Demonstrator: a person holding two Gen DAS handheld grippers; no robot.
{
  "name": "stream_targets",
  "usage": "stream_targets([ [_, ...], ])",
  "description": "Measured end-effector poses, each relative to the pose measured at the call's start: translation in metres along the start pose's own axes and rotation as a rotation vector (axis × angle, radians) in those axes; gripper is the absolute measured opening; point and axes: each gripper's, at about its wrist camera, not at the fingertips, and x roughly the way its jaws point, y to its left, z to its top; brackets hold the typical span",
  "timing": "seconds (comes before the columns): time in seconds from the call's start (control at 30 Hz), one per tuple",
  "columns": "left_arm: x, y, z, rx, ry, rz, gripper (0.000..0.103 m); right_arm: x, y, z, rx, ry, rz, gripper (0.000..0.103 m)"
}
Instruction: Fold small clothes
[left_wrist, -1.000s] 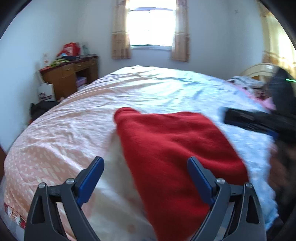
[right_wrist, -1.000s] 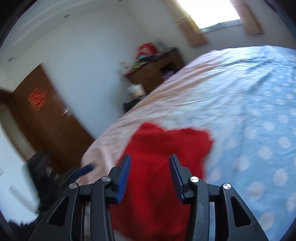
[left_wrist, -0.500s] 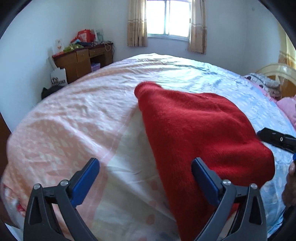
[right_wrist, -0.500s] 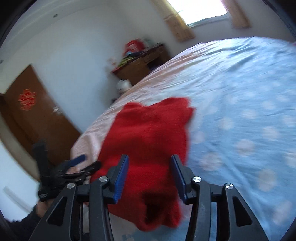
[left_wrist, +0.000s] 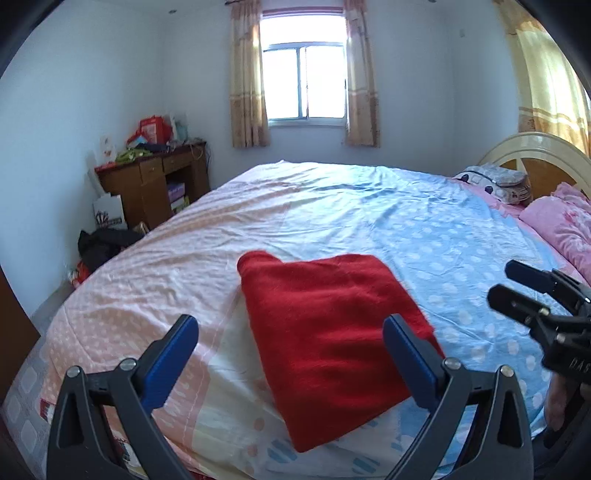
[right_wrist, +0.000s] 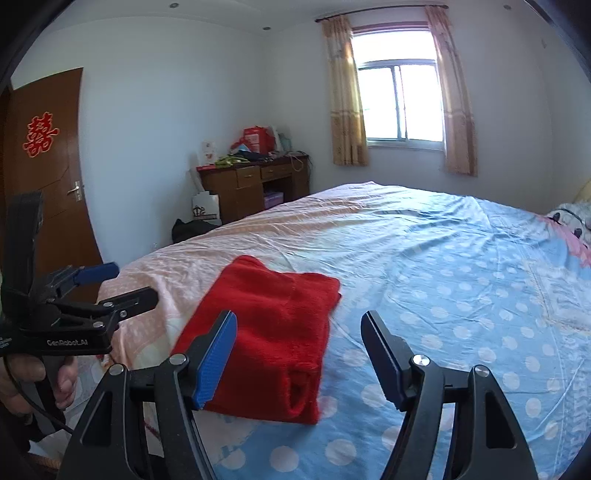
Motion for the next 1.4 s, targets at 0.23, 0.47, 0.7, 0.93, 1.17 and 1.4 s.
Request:
stream_targets([
  [0.23,-0.003,-0.003,0.001,0.006,-0.015,-0.002,0.102,-0.010,0.003,0.000,-0.004,-0.026,-0.013,0.071],
  [0.47,-0.001,-0.004,-0.001,0.005,-0.007,-0.002,0.102,-0.012,-0.002,-0.002,0.029,-0.017,-0.016,0.071],
  [0.7,-0.001,-0.004,-0.001,0.004,-0.005,-0.004,0.102,-0.013,-0.002,-0.004,0.035,-0.015,-0.014,0.071],
  [0.93,-0.001,-0.004,-0.001,0.004,-0.006,-0.002,0.102,-0.016,-0.001,-0.004,0.037,-0.028,-0.016,0.071],
  [1.17,-0.001,-0.004,-0.002,0.004,-0.005,-0.003,0.102,-0.016,-0.001,-0.004,0.038,-0.030,-0.016,0.071],
  [1.4,-0.002,-0.004,-0.002,0.005,-0.007,-0.001,0.102,-0.019,0.001,-0.005,0.040,-0.044,-0.016,0.071],
])
